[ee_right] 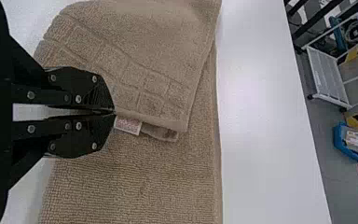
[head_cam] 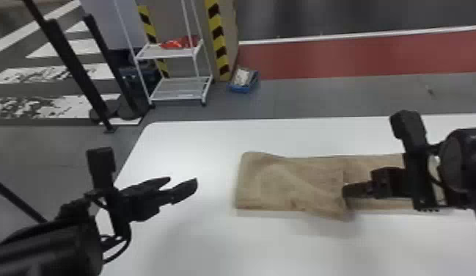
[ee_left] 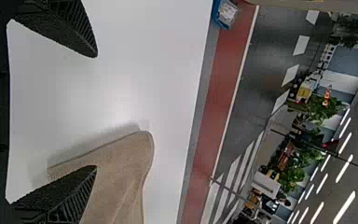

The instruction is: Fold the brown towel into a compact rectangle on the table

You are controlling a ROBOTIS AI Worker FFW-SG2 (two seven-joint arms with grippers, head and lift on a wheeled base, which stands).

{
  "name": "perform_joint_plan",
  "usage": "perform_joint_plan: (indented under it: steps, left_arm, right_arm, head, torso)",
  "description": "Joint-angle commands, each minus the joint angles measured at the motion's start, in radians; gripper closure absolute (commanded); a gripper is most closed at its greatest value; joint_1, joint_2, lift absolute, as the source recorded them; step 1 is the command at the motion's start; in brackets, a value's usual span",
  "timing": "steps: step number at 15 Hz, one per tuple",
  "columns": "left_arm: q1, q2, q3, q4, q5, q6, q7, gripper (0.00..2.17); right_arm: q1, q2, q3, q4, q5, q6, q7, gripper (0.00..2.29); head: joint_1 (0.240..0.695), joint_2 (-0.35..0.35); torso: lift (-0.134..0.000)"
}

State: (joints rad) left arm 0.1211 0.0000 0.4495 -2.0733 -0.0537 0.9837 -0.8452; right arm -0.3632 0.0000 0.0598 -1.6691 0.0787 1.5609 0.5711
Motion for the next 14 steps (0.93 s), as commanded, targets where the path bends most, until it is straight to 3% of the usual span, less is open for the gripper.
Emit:
perform_joint_plan:
  steps: [1, 2, 4, 9, 13, 14]
  left_arm:
    - [0.000, -0.003, 0.000, 0.004, 0.000, -0.012, 0.000, 0.02]
    - [0.000, -0.003, 0.000, 0.004, 0.000, -0.012, 0.000, 0.02]
    - [-0.001, -0.003, 0.000, 0.005, 0.000, -0.012, 0.000, 0.02]
    - [-0.006, -0.003, 0.000, 0.016, 0.002, -0.021, 0.000, 0.02]
    - [-0.012, -0.003, 0.000, 0.032, 0.002, -0.030, 0.000, 0.02]
    - [-0.012, -0.003, 0.000, 0.033, 0.002, -0.030, 0.000, 0.02]
  right_arm:
    - [0.000, 0.001, 0.000, 0.009, 0.000, 0.011, -0.002, 1.04]
    - [0.000, 0.001, 0.000, 0.009, -0.002, 0.011, -0.001, 1.01]
    - [0.001, 0.001, -0.005, 0.008, -0.002, 0.011, -0.002, 0.58]
    - [-0.002, 0.001, 0.002, 0.012, 0.003, 0.011, -0.007, 0.59]
    - [-0.008, 0.001, 0.003, 0.028, -0.002, 0.011, -0.005, 1.35]
    - [-0.008, 0.001, 0.003, 0.028, -0.002, 0.011, -0.004, 1.40]
  head:
    - [0.695, 0.216]
    - [0.695, 0.216]
    - [0.695, 0.217]
    - [0.695, 0.215]
    - [0.695, 0.214]
    - [0.695, 0.215]
  torso:
    - [-0.124]
    - [-0.124]
    - [-0.124]
    - [-0.124]
    - [-0.124]
    - [-0.124]
